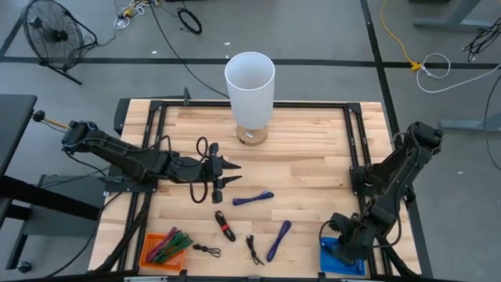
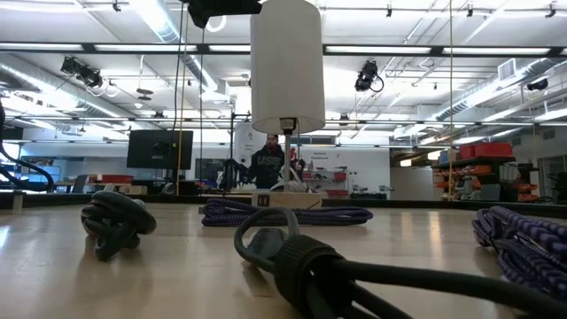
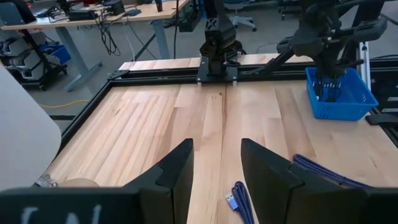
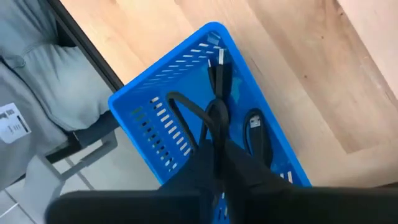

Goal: Pick & Place USB Port
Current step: Put the black charger cable into the blue bin, then put the black and violet charger cable into the orange bin

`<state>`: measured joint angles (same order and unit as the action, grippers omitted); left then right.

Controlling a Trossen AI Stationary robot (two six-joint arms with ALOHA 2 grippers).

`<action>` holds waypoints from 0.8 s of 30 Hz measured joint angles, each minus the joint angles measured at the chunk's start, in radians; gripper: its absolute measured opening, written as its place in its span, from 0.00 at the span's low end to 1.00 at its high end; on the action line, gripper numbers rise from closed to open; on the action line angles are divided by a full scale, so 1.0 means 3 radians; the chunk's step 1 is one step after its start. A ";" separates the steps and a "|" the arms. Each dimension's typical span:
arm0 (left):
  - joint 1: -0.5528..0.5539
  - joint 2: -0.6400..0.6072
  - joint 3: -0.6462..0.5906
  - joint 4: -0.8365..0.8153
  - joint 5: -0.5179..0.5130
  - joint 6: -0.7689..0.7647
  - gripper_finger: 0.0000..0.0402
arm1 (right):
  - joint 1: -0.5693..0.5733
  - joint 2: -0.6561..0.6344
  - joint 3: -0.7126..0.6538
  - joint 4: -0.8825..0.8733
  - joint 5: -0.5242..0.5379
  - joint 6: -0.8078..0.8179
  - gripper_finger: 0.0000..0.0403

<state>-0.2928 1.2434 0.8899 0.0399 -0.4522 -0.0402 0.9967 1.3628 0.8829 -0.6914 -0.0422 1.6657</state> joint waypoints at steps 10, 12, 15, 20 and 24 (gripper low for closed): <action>-0.0001 0.0000 0.0000 -0.0003 0.0000 0.0000 0.35 | 0.0009 0.0000 0.0000 -0.0035 0.0128 -0.0022 0.26; 0.0000 0.0000 0.0000 -0.0003 0.0000 0.0000 0.35 | 0.0007 0.0000 0.0000 -0.0045 0.0188 -0.0100 0.28; -0.0001 0.0000 0.0000 -0.0003 0.0000 0.0000 0.35 | 0.0007 0.0000 -0.0001 0.0002 0.0411 -0.0293 0.30; 0.0000 0.0000 0.0001 -0.0002 0.0000 0.0001 0.35 | -0.0113 -0.0001 -0.0001 0.0117 0.0848 -0.0723 0.31; 0.0000 0.0000 0.0001 -0.0001 -0.0001 0.0003 0.35 | -0.0391 -0.0001 -0.0001 0.0250 0.1262 -0.1120 0.30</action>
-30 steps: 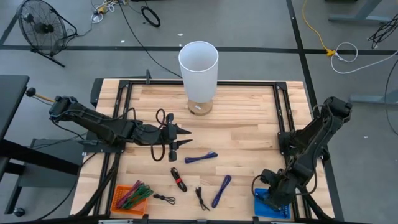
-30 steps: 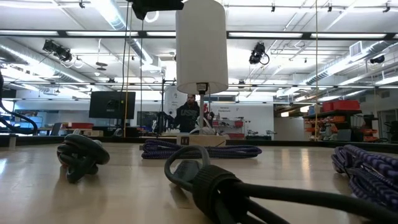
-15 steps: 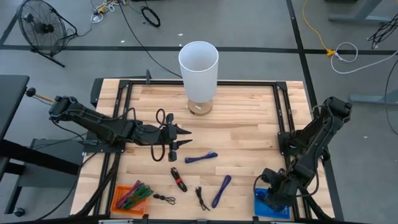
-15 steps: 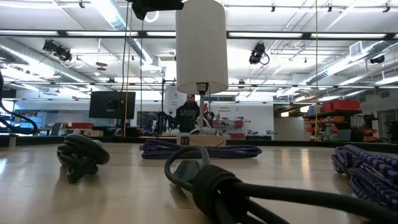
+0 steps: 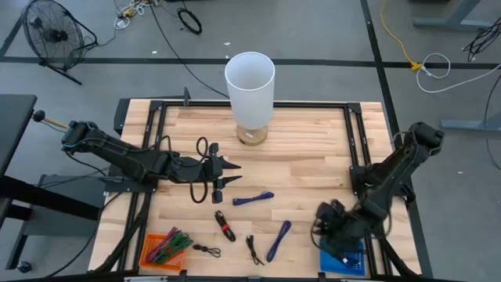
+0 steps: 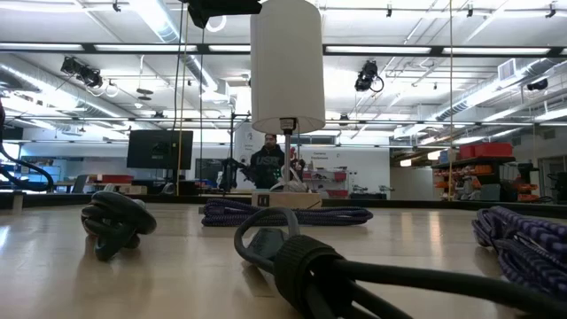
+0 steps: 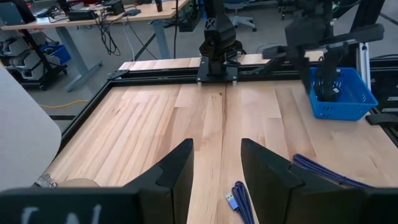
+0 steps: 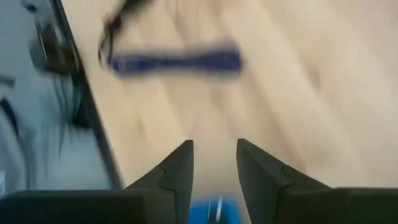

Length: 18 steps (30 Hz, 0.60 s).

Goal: Pick & Place USB Port
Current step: Put the black and violet charger cable into the orange bin

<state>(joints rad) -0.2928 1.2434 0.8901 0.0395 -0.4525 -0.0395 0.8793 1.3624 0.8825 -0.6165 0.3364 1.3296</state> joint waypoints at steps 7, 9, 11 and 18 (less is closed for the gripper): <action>0.0030 0.0000 -0.0001 0.0001 0.0000 0.0000 0.35 | -0.0745 0.0000 0.0000 0.0672 0.0159 -0.1540 0.29; 0.0034 0.0000 -0.0001 0.0003 0.0000 -0.0001 0.35 | -0.0941 0.0000 0.0000 0.0875 0.0148 -0.1947 0.30; 0.0035 0.0000 -0.0001 0.0003 0.0000 0.0000 0.35 | -0.1109 0.0000 0.0000 0.1027 0.0150 -0.2288 0.31; 0.0035 0.0000 -0.0001 0.0003 0.0000 -0.0001 0.35 | -0.1517 0.0140 0.0000 0.1461 0.0126 -0.3004 0.35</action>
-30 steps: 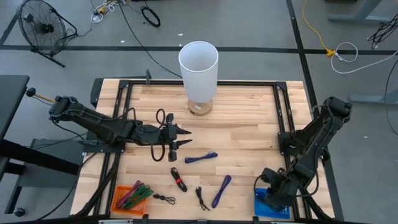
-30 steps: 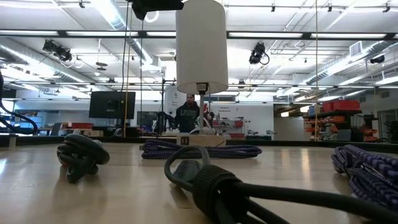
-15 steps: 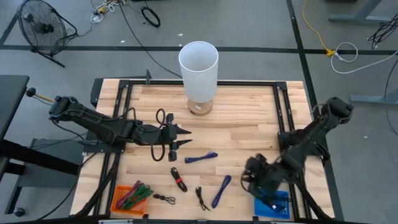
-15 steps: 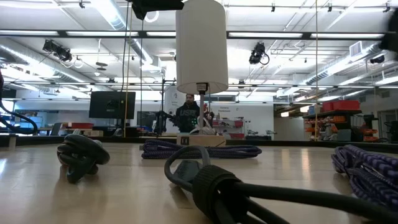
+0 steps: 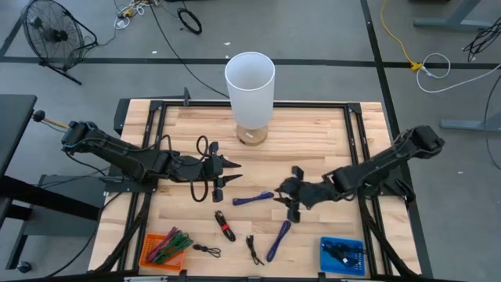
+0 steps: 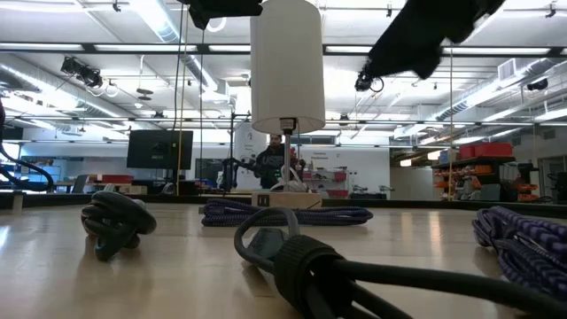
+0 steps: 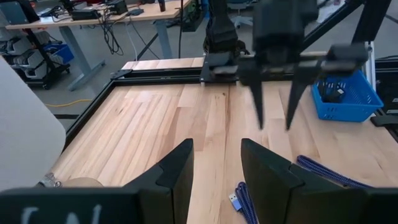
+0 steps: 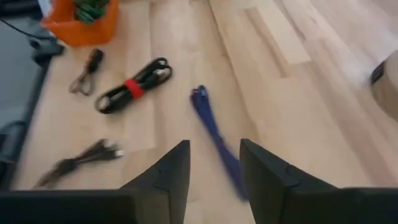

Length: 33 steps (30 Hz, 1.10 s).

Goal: Pick & Place USB Port
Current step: Put the black and violet charger cable into the orange bin

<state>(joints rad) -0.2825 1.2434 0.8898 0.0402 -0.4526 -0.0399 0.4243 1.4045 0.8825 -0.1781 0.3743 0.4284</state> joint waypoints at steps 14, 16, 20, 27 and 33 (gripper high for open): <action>0.0000 -0.0001 0.0000 0.0003 0.0000 0.0000 0.35 | -0.0380 0.0811 -0.0001 0.0877 -0.0506 -0.0921 0.50; 0.0000 -0.0001 0.0001 0.0003 0.0000 -0.0001 0.35 | -0.0440 0.0878 -0.0001 0.0897 -0.0491 -0.0933 0.53; 0.0000 -0.0001 0.0001 0.0001 0.0000 -0.0001 0.35 | -0.0532 0.0964 -0.0001 0.0906 -0.0490 -0.0934 0.57; 0.0000 -0.0001 0.0001 0.0001 0.0000 -0.0003 0.35 | -0.0623 0.1098 0.0000 0.0890 -0.0566 -0.0891 0.58; 0.0000 -0.0001 0.0000 -0.0001 0.0000 -0.0003 0.35 | -0.0673 0.1253 -0.0001 0.0908 -0.0631 -0.0845 0.58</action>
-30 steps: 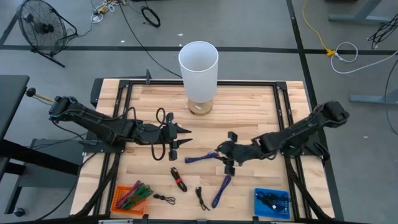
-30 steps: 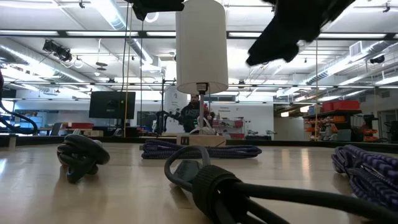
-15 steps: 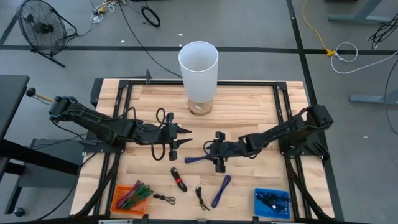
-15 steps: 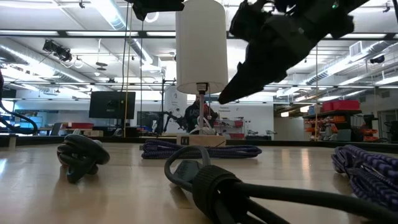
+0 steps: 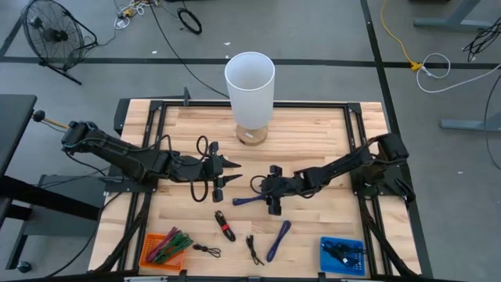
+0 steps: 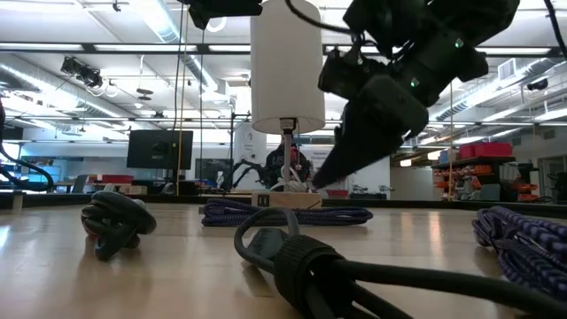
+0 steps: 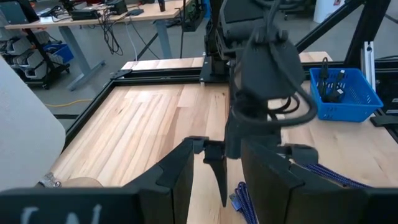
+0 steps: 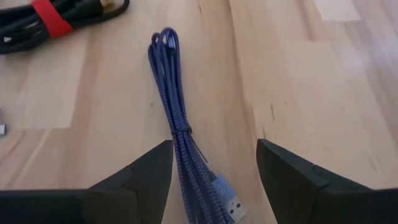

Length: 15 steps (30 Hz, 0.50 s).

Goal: Pick & Place USB Port
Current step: Put the black and violet charger cable into the orange bin

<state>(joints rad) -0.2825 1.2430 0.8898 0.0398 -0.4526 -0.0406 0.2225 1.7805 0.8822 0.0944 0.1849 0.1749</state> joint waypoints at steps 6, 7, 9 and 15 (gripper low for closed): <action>0.0000 0.0000 0.0000 -0.0004 0.0000 -0.0001 0.35 | -0.0015 0.0085 0.0000 -0.0001 -0.0067 0.0079 0.58; 0.0000 0.0000 0.0000 -0.0004 0.0000 -0.0001 0.35 | -0.0015 0.0102 0.0000 -0.0001 -0.0069 0.0086 0.58; 0.0000 0.0000 0.0000 -0.0004 0.0000 -0.0001 0.35 | -0.0014 0.0148 0.0001 -0.0001 -0.0070 0.0089 0.58; 0.0000 0.0000 0.0000 -0.0004 0.0000 -0.0001 0.35 | -0.0015 0.0289 0.0001 -0.0019 -0.0116 0.0151 0.58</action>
<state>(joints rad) -0.2825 1.2430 0.8898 0.0387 -0.4525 -0.0410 0.2180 1.8670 0.8825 0.0887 0.1500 0.2203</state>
